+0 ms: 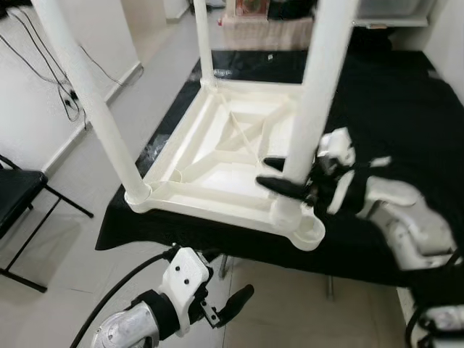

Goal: Building children table

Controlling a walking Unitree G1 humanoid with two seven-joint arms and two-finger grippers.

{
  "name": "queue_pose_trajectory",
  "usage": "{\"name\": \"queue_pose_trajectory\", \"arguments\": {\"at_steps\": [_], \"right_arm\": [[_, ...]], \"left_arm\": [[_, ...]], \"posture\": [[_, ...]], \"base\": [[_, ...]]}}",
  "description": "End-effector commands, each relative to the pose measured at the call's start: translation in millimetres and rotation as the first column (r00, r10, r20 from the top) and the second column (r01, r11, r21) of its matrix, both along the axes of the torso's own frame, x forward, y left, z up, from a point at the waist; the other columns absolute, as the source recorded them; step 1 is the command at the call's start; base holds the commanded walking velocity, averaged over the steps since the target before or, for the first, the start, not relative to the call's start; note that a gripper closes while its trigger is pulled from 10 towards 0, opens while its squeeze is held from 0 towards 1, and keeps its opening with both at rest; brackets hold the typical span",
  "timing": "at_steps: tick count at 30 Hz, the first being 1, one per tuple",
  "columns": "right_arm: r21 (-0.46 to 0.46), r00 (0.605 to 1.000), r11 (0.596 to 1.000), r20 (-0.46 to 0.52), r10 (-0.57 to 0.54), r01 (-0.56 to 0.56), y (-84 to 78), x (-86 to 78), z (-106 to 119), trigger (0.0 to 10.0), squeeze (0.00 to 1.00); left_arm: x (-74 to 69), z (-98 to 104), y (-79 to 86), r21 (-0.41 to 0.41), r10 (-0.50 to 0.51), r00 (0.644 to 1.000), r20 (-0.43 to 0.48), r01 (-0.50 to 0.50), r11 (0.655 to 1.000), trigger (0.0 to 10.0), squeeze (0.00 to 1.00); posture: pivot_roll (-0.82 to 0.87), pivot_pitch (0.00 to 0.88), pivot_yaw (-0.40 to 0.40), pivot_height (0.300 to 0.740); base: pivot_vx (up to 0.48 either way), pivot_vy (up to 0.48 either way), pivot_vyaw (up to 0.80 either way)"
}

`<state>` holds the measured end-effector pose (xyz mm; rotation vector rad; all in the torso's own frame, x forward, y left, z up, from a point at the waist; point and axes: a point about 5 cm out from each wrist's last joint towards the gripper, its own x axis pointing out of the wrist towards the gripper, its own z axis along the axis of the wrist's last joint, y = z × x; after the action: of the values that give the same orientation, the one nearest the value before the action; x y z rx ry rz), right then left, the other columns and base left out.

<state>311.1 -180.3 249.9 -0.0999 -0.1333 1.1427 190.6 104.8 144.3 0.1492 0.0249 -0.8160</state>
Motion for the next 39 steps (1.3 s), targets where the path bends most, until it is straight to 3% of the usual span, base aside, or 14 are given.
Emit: {"name": "queue_pose_trajectory", "arguments": {"at_steps": [1, 4, 9, 12, 16, 26, 39], "right_arm": [[0.030, 0.998, 0.997, -0.009, 0.065, -0.065, -12.9, -4.2, 8, 10.0, 0.00], [0.018, 0.996, 0.996, -0.003, 0.086, -0.086, -26.5, -8.2, 15, 10.0, 0.00], [0.001, 0.993, 0.994, 0.016, 0.113, -0.113, -27.4, -12.3, 21, 10.0, 0.00], [-0.013, 0.991, 0.992, 0.033, 0.128, -0.128, -23.4, -13.6, 22, 10.0, 0.00], [-0.039, 0.978, 0.980, 0.072, 0.196, -0.194, 0.6, -15.3, 21, 10.0, 0.00], [-0.059, 0.957, 0.961, 0.091, 0.274, -0.269, 28.5, -18.4, 20, 10.0, 0.00], [-0.072, 0.944, 0.950, 0.114, 0.309, -0.303, 38.6, -20.5, 22, 10.0, 0.00]], "left_arm": [[-5.6, 2, 5.1, 0.028, 0.005, 1.000, 0.016, -0.006, 1.000, 10.0, 0.00], [-8.4, 6, 8.0, 0.032, 0.006, 1.000, 0.022, -0.006, 0.999, 10.0, 0.00], [-6.0, 9, 9.5, 0.016, 0.042, 0.999, 0.023, -0.042, 0.999, 10.0, 0.00], [-4.6, 9, 10.1, 0.019, 0.057, 0.998, 0.022, -0.058, 0.998, 10.0, 0.00], [-2.2, 6, 11.4, 0.046, 0.091, 0.995, 0.032, -0.092, 0.995, 10.0, 0.00], [-0.9, 3, 14.5, 0.090, 0.132, 0.991, 0.035, -0.134, 0.987, 10.0, 0.00], [0.4, 6, 12.9, 0.102, 0.121, 0.990, 0.072, -0.128, 0.987, 10.0, 0.00]], "posture": [[0.01, 0.247, 0.027, 0.740], [0.01, 0.256, 0.033, 0.740], [0.01, 0.267, 0.045, 0.740], [0.01, 0.269, 0.049, 0.740], [0.01, 0.264, 0.054, 0.740], [0.01, 0.261, 0.048, 0.740], [0.02, 0.262, 0.047, 0.740]], "base": [[0.000, -0.292, 0.00], [0.000, -0.480, 0.00], [0.000, -0.286, 0.00], [0.000, 0.000, 0.00], [0.000, 0.000, 0.00], [0.000, 0.144, 0.00], [0.000, 0.074, 0.00]]}}
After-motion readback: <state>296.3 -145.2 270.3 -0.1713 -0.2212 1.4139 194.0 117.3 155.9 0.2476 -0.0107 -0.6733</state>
